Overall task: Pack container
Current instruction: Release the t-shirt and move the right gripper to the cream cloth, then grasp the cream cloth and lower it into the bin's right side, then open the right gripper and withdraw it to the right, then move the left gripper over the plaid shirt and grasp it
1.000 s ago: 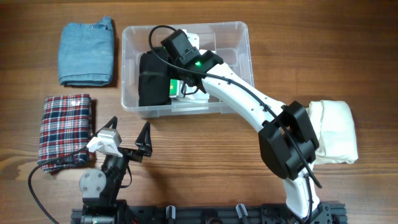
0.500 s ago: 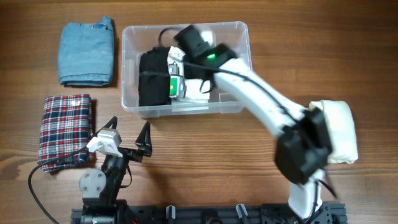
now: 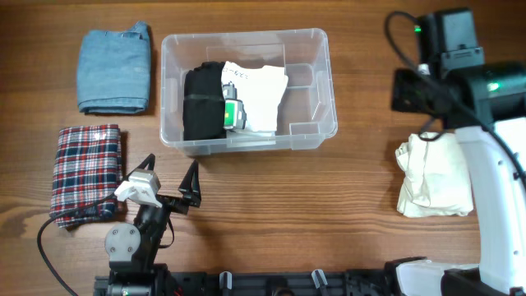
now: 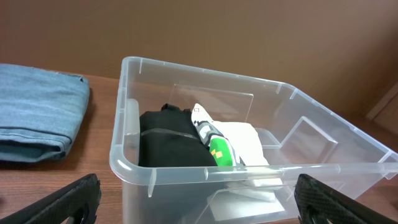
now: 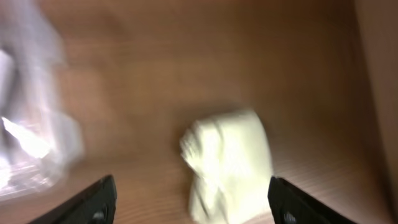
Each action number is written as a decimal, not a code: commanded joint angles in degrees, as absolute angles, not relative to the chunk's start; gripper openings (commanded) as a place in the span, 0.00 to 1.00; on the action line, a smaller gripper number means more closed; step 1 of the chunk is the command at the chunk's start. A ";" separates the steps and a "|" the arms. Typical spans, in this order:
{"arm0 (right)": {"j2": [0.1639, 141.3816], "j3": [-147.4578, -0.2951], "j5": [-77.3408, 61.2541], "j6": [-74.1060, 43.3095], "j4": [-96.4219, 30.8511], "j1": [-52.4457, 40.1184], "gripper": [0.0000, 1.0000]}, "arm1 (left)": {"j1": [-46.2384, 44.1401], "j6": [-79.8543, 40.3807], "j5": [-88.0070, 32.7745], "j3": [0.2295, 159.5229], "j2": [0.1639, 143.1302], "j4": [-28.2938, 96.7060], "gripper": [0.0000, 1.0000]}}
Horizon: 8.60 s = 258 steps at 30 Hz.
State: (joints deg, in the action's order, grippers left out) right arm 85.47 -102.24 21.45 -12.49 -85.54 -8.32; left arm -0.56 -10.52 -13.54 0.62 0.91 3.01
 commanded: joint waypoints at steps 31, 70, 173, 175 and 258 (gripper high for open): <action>96.38 -54.57 25.32 -4.03 -55.09 5.96 1.00 | -0.10 -9.39 -13.41 0.34 0.75 3.09 1.00; 86.39 -112.31 3.64 -17.78 -69.08 -6.39 0.05 | -0.10 -9.39 -13.41 0.34 0.75 3.07 1.00; 86.80 -112.77 30.35 -24.21 -77.52 -0.16 0.97 | -0.10 -9.39 -13.41 0.34 0.75 3.09 1.00; 86.80 -110.98 29.28 -27.79 -78.48 4.27 1.00 | -0.10 -9.39 -13.41 0.34 0.75 3.09 1.00; 88.31 -95.83 20.18 -36.16 -72.44 12.88 1.00 | 13.91 -4.47 15.73 69.82 97.84 55.99 1.00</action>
